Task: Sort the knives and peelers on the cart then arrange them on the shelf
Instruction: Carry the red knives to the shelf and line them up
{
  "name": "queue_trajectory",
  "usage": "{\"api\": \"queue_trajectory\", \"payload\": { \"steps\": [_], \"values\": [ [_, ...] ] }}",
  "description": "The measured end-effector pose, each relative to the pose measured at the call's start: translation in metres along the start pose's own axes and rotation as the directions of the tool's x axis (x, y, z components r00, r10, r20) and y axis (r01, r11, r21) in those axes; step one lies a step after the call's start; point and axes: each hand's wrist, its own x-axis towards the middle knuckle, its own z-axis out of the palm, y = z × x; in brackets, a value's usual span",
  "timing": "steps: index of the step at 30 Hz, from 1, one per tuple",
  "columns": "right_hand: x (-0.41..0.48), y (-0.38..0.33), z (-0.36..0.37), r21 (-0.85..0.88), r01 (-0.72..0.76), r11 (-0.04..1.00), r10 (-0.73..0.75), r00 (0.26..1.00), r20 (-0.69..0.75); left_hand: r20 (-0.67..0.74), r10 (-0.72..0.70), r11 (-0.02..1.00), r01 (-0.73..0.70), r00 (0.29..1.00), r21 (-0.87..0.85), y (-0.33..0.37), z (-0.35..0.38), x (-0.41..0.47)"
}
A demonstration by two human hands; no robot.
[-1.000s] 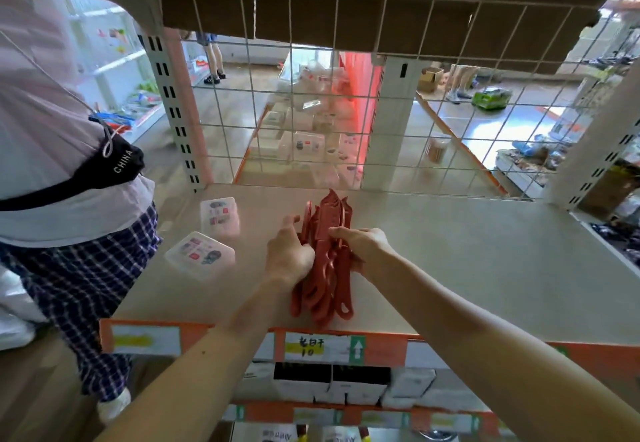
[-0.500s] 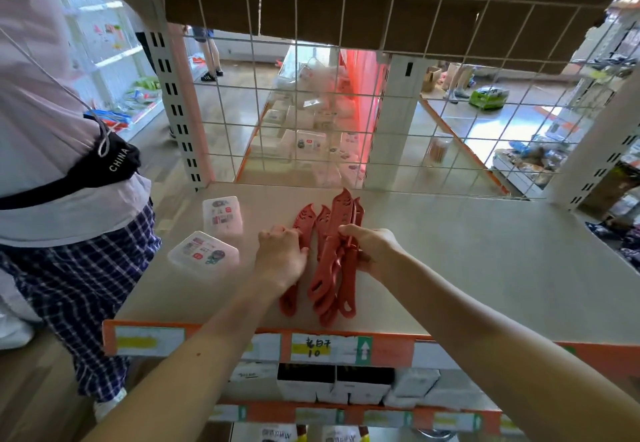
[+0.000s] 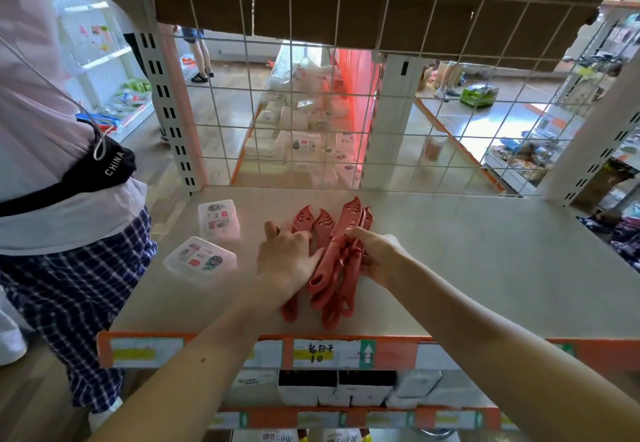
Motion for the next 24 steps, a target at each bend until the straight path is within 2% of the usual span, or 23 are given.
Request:
{"api": "queue_trajectory", "payload": {
  "steps": [4,13,16,24],
  "values": [
    [0.0,-0.001,-0.004,0.011,-0.004,1.0,0.004,1.0,-0.012,0.048,0.032,0.995,-0.036,0.998,0.093,0.009,-0.002,0.005],
    [-0.001,-0.006,-0.015,0.053,0.007,0.999,-0.008,1.0,0.029,0.132,0.081,0.995,-0.072,0.988,-0.074,0.017,-0.006,0.015],
    [-0.002,-0.005,-0.016,0.05,0.012,0.999,-0.015,0.998,0.06,0.121,0.07,0.991,-0.054,0.99,-0.126,0.014,-0.007,0.015],
    [-0.004,-0.01,-0.019,-0.057,0.035,0.998,-0.03,0.995,0.098,0.074,0.111,0.991,-0.105,0.991,-0.08,0.018,-0.015,0.01]
  ]
}}
